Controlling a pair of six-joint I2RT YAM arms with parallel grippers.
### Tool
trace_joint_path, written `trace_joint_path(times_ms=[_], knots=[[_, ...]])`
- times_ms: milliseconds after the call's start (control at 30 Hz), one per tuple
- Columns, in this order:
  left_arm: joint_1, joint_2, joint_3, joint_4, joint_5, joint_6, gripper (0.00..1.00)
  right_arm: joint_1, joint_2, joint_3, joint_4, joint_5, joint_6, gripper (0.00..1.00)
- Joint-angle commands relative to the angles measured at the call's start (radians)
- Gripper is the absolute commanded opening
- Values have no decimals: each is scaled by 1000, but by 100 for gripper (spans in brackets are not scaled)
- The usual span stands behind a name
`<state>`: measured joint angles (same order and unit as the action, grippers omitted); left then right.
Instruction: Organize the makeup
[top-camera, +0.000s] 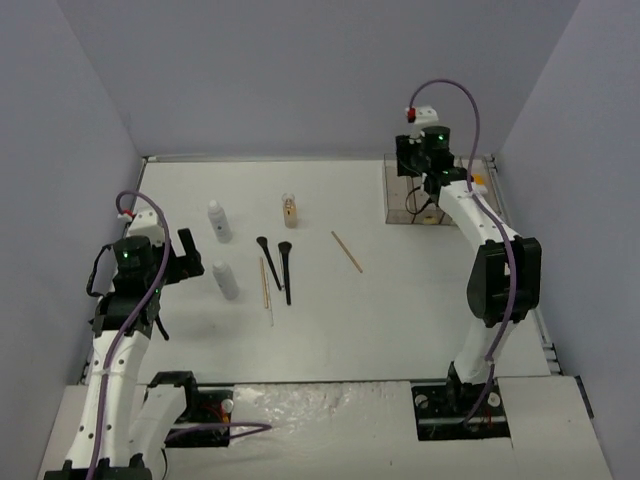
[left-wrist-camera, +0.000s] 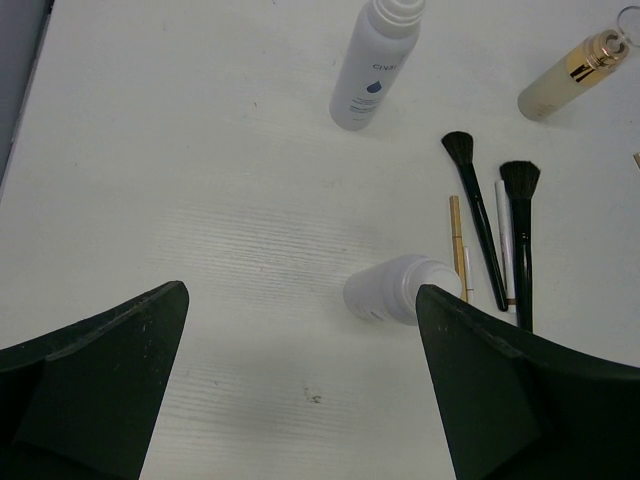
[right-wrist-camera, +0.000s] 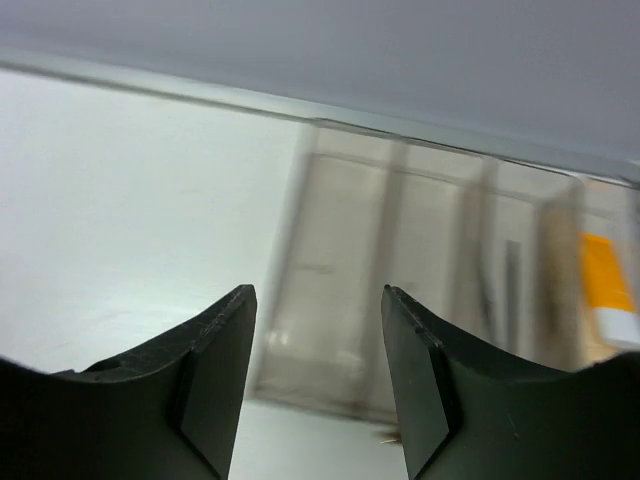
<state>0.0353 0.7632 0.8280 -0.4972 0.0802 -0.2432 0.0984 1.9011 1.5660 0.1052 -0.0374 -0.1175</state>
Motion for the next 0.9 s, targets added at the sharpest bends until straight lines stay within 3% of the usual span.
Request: trace_joint_path(times_ms=[0, 200, 367, 567, 867], knots=[[12, -21, 51, 50, -16, -4, 97, 293, -177, -139, 52, 78, 171, 50], [12, -42, 44, 57, -22, -6, 97, 640, -192, -309, 161, 283, 396, 52], [12, -34, 46, 51, -26, -5, 97, 822, -58, -325, 192, 378, 489, 56], [12, -42, 43, 50, -30, -6, 97, 897, 54, -307, 222, 422, 529, 54], [11, -36, 44, 54, -20, -10, 97, 905, 91, -292, 219, 489, 542, 44]])
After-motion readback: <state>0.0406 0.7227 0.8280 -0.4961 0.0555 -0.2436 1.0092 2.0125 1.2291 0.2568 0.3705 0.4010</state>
